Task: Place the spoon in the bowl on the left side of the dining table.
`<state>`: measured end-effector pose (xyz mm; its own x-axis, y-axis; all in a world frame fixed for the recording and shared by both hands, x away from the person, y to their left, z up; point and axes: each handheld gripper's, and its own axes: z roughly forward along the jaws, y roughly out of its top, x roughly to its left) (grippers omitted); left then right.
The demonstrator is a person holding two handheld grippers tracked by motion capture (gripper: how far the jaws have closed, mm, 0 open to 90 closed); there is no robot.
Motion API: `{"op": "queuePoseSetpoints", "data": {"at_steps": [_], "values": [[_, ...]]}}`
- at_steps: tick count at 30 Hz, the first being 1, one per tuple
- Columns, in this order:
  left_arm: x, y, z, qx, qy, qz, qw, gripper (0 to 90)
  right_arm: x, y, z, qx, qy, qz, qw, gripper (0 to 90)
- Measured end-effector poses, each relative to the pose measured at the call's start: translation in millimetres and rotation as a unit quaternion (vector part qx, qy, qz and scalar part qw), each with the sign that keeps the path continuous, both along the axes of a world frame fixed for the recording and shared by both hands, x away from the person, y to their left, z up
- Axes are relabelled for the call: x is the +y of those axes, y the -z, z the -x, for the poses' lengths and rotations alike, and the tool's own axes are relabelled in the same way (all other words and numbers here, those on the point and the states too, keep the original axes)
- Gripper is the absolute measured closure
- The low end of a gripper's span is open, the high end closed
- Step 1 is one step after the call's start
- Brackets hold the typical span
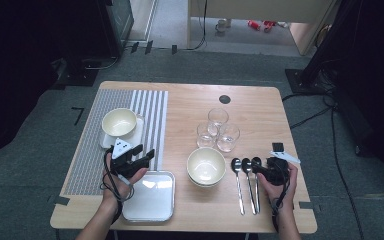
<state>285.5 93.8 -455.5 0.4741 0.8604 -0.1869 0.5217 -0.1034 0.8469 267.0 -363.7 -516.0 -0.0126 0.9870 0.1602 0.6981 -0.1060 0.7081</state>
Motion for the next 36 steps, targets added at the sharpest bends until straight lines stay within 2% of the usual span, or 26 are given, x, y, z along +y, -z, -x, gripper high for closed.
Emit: {"op": "queuePoseSetpoints", "data": {"at_steps": [9, 17, 24, 30, 36], "values": [[-1.9, 0.6, 0.3, 0.001, 0.003, -0.004, 1.0000, 48.8, 3.0, 0.7, 0.1, 0.002, 0.001, 0.033, 0.9994, 33.8], [-0.2, 1.4, -0.8, 0.002, -0.001, -0.003, 1.0000, 49.1, 4.0, -3.8, 1.7, -0.008, -0.001, 0.011, 0.9999, 33.3], [-1.1, 1.8, -0.5, 0.002, 0.000, -0.005, 1.0000, 49.3, 5.6, 0.5, -0.3, 0.001, 0.001, 0.024, 0.9997, 33.6], [-1.0, 2.0, -0.5, 0.002, 0.000, -0.005, 1.0000, 49.4, 1.3, -0.2, 0.1, 0.004, 0.009, 0.023, 0.9997, 34.9], [-1.2, 2.4, -0.7, 0.003, 0.001, -0.007, 1.0000, 49.4, -5.4, -6.0, 2.4, -0.007, 0.015, 0.003, 0.9999, 34.5]]}}
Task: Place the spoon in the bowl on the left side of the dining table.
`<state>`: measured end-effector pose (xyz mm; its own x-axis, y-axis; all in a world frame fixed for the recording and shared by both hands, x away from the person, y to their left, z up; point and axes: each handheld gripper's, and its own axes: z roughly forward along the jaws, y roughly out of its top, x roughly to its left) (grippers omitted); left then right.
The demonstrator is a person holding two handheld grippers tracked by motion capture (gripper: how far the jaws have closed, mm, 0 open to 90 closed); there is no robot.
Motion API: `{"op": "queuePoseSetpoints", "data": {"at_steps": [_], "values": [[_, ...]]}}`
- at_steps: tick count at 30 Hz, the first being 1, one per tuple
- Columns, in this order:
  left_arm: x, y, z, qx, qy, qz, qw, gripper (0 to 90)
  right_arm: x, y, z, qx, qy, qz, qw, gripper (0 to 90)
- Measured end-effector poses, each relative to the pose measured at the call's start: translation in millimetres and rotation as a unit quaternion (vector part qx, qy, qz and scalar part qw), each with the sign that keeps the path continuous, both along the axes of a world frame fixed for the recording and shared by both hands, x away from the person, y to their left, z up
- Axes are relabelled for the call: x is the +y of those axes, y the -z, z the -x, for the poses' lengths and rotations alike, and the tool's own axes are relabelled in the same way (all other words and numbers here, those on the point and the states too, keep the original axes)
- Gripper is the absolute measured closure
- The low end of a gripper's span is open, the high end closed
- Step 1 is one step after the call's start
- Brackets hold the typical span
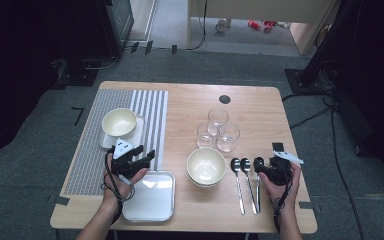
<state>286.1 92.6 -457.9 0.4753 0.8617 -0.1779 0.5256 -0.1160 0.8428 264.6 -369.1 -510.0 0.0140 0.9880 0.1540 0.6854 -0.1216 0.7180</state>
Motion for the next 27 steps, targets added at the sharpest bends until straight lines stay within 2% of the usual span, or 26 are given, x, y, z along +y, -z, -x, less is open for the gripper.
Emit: {"op": "queuePoseSetpoints", "data": {"at_steps": [4, 7, 9, 11, 15, 19, 27], "values": [[-0.4, -0.1, 0.1, 0.000, 0.000, 0.000, 1.0000, 49.4, -0.4, 2.6, -0.6, 0.009, -0.001, 0.000, 1.0000, 34.3], [-0.1, -0.3, 0.2, 0.000, 0.000, 0.000, 1.0000, 49.4, 3.0, 5.8, -1.5, 0.013, -0.004, 0.023, 0.9997, 34.0], [0.2, -0.4, 0.3, 0.000, -0.001, 0.000, 1.0000, 49.5, 5.7, 6.7, -1.3, 0.014, -0.005, 0.046, 0.9988, 33.6], [0.4, -0.7, 0.2, -0.001, -0.002, 0.001, 1.0000, 49.5, 6.4, 7.1, -1.0, 0.013, -0.008, 0.053, 0.9985, 33.8], [0.4, -0.6, 0.5, 0.000, -0.001, -0.001, 1.0000, 49.5, 4.2, 6.5, -0.8, 0.014, -0.012, 0.048, 0.9987, 35.5], [-0.5, -0.8, 0.8, -0.001, 0.000, -0.001, 1.0000, 49.5, 4.8, 5.6, 0.0, 0.019, -0.012, 0.055, 0.9982, 38.7], [-1.7, -1.0, 1.5, -0.002, 0.001, -0.003, 1.0000, 49.5, 8.0, 2.0, 1.3, 0.029, -0.018, 0.053, 0.9980, 55.5]]}}
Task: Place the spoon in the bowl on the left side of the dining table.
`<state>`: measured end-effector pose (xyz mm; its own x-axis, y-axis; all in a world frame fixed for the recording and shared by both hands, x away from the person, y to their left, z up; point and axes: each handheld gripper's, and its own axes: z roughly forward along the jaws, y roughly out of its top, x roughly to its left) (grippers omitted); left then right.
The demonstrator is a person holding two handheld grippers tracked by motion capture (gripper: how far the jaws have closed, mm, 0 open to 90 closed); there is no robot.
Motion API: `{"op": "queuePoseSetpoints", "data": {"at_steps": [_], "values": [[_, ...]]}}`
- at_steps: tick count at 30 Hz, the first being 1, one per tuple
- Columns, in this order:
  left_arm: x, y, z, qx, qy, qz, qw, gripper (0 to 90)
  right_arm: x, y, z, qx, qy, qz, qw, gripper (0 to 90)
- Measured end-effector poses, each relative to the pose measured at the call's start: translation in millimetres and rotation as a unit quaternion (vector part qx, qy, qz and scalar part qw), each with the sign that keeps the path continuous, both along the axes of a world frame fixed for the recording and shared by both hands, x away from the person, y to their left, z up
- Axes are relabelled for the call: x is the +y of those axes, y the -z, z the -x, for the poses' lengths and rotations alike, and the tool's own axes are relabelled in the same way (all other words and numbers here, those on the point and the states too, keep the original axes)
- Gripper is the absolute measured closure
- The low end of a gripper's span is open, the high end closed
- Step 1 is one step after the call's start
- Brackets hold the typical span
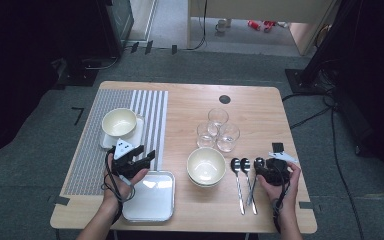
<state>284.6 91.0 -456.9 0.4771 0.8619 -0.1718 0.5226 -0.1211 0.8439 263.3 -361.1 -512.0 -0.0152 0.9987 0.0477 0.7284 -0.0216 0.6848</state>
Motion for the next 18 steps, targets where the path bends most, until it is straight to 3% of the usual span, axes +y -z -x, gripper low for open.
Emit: {"op": "queuePoseSetpoints", "data": {"at_steps": [4, 18], "values": [[-0.3, 0.0, 0.2, 0.000, 0.000, -0.001, 1.0000, 49.5, 0.8, 0.0, 0.3, -0.003, 0.001, -0.002, 1.0000, 63.1], [0.5, 1.2, -0.9, 0.002, -0.001, -0.001, 1.0000, 49.5, -8.3, -3.4, 0.1, -0.021, 0.006, -0.049, 0.9986, 82.8]]}}
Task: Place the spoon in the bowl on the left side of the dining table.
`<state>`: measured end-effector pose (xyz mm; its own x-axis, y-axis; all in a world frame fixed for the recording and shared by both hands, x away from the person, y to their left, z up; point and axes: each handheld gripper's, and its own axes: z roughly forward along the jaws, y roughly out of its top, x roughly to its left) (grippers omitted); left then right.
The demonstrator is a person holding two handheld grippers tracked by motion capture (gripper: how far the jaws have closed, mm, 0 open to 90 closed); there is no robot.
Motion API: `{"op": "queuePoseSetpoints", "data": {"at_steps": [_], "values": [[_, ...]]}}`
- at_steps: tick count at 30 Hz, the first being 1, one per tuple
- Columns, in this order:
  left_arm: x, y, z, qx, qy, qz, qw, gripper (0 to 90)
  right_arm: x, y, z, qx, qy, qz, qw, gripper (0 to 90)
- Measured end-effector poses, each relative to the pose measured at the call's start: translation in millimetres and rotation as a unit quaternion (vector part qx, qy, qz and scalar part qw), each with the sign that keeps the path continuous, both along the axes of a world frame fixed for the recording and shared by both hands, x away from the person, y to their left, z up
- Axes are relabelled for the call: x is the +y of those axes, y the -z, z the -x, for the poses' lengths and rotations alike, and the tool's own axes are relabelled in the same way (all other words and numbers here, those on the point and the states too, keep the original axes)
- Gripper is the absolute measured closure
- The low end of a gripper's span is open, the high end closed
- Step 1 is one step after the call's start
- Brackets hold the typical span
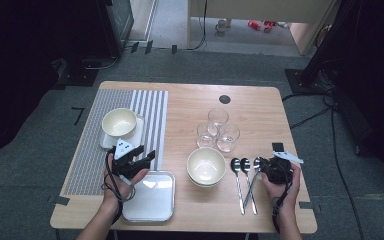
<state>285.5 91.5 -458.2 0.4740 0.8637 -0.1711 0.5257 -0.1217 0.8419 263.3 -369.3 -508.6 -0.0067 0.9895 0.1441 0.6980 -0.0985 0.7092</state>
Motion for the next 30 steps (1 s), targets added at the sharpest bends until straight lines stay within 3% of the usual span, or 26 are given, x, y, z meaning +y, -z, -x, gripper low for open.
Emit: {"op": "queuePoseSetpoints", "data": {"at_steps": [6, 12, 21, 30], "values": [[0.2, 0.5, -0.1, 0.002, 0.000, -0.001, 1.0000, 49.6, -2.3, -5.6, 1.2, -0.010, -0.006, -0.029, 0.9995, 90.0], [-0.1, 0.4, -0.2, 0.001, -0.001, 0.000, 1.0000, 49.5, -3.8, -6.6, 0.8, -0.005, -0.004, -0.040, 0.9992, 90.0], [-0.2, 0.2, 0.1, 0.000, 0.003, 0.005, 1.0000, 49.4, -1.3, -11.9, 2.1, -0.011, -0.004, -0.034, 0.9993, 90.0], [-2.3, -0.9, 1.8, -0.006, 0.019, 0.015, 0.9997, 48.7, -0.5, -23.9, 5.4, -0.030, -0.004, -0.048, 0.9984, 90.0]]}}
